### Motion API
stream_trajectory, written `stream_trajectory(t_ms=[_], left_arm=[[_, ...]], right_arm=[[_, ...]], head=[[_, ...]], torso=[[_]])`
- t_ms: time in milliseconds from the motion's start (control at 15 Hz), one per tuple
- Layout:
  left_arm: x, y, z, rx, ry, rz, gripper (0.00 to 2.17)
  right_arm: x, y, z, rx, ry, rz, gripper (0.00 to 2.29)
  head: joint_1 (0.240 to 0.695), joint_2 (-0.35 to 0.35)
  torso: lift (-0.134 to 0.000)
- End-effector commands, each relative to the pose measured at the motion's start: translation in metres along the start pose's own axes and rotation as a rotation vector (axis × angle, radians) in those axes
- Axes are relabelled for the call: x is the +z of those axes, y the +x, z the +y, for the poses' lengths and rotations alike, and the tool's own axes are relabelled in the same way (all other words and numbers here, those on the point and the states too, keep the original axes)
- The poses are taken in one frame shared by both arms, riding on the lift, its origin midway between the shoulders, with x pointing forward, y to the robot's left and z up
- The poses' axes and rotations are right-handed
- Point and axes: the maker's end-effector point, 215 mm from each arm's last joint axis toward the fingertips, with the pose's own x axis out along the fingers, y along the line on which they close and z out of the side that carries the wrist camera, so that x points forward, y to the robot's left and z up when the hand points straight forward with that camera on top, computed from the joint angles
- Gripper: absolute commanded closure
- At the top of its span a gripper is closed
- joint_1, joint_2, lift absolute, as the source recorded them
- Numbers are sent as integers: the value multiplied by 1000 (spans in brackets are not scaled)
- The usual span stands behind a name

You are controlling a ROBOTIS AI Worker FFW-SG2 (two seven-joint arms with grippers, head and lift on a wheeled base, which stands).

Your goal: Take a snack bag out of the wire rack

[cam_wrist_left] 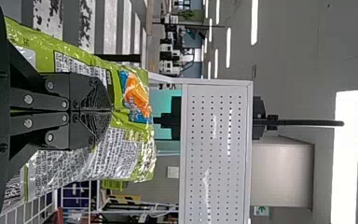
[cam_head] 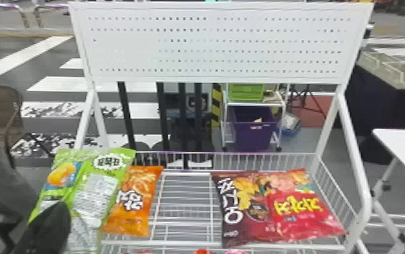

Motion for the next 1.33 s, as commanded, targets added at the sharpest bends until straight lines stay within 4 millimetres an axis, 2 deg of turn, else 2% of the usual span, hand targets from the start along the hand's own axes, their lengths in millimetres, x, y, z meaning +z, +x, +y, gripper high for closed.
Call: stream_trajectory(t_ms=[0,400,667,800,867,1067,1267], left_arm=[[0,0,0,0,0,-1,1892],[-1,0,2,2,5,2,1892],[0,1,13,16,11,2,1889],[-1,1,14,20,9,3,1892],[-2,1,15,22,8,4,1892],[-5,0,13,22,7,9,1889],[-9,-1,14,24,7,17,1889]], right_arm=[[0,1,0,0,3,-1,124],[-2,1,-1,-2,5,2,124],[-10,7,-5,-8,26,5,127],[-22,31,-11,-25,54,-2,134],[-26,54,-4,-17,51,-2,134],[-48,123,38,52,65,33,130],[-84,180,90,139,66,140,134]], head=[[499,0],[499,0],[499,0],[499,0],[499,0],[499,0],[499,0]], torso=[[0],[0],[0],[0],[0],[0],[0]])
